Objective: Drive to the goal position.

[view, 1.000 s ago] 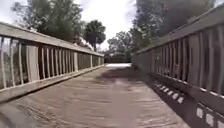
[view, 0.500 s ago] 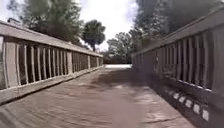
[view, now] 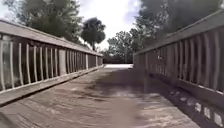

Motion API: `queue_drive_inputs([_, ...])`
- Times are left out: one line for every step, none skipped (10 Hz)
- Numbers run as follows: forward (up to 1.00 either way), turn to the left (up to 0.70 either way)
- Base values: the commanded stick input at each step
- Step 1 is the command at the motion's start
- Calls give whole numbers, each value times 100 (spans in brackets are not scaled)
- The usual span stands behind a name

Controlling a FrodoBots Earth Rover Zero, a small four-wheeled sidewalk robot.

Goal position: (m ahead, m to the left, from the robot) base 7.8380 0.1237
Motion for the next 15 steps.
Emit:
queue_drive_inputs([85,0])
queue_drive_inputs([85,0])
queue_drive_inputs([85,0])
queue_drive_inputs([85,0])
queue_drive_inputs([85,0])
queue_drive_inputs([85,0])
queue_drive_inputs([85,0])
queue_drive_inputs([85,-23])
queue_drive_inputs([85,-32])
queue_drive_inputs([85,-25])
queue_drive_inputs([85,0])
queue_drive_inputs([85,0])
queue_drive_inputs([85,0])
queue_drive_inputs([85,0])
queue_drive_inputs([85,0])
